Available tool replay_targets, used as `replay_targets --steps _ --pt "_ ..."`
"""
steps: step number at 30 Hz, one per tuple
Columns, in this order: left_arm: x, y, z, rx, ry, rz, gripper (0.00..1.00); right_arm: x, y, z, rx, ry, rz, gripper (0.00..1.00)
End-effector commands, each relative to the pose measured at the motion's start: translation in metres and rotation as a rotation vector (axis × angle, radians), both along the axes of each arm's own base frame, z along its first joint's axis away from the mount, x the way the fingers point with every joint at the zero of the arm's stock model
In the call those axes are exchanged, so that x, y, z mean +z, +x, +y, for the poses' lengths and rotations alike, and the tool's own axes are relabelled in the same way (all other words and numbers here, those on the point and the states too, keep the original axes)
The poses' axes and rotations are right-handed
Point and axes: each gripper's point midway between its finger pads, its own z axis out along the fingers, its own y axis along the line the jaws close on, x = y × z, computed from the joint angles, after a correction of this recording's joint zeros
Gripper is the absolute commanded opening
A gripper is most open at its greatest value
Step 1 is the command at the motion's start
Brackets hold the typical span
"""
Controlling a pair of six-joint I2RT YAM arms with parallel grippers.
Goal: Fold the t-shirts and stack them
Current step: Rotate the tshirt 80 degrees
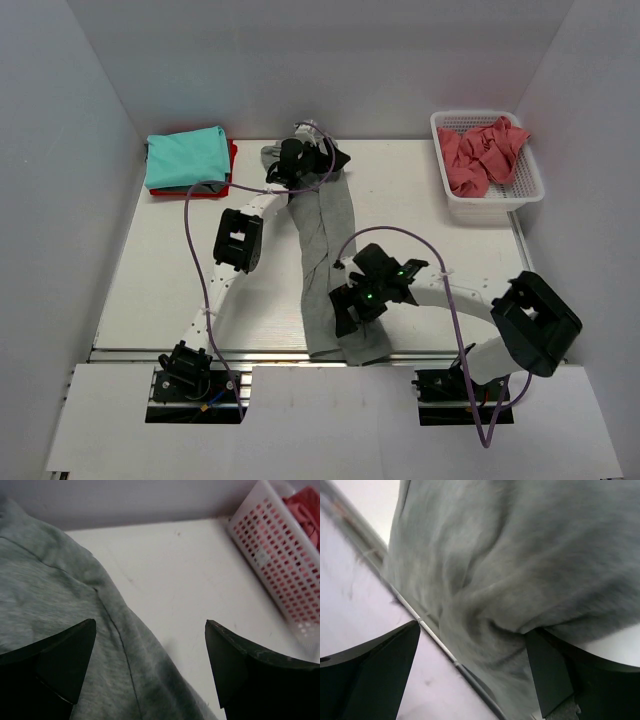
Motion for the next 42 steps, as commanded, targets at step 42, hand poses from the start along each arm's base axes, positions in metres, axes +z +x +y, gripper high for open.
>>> replay_targets --steps 42 --pt "0.163 -0.343 0.200 0.375 0.228 0.070 1.00 0.038 0.333 0.079 -0.433 -0.269 -0.503 0.90"
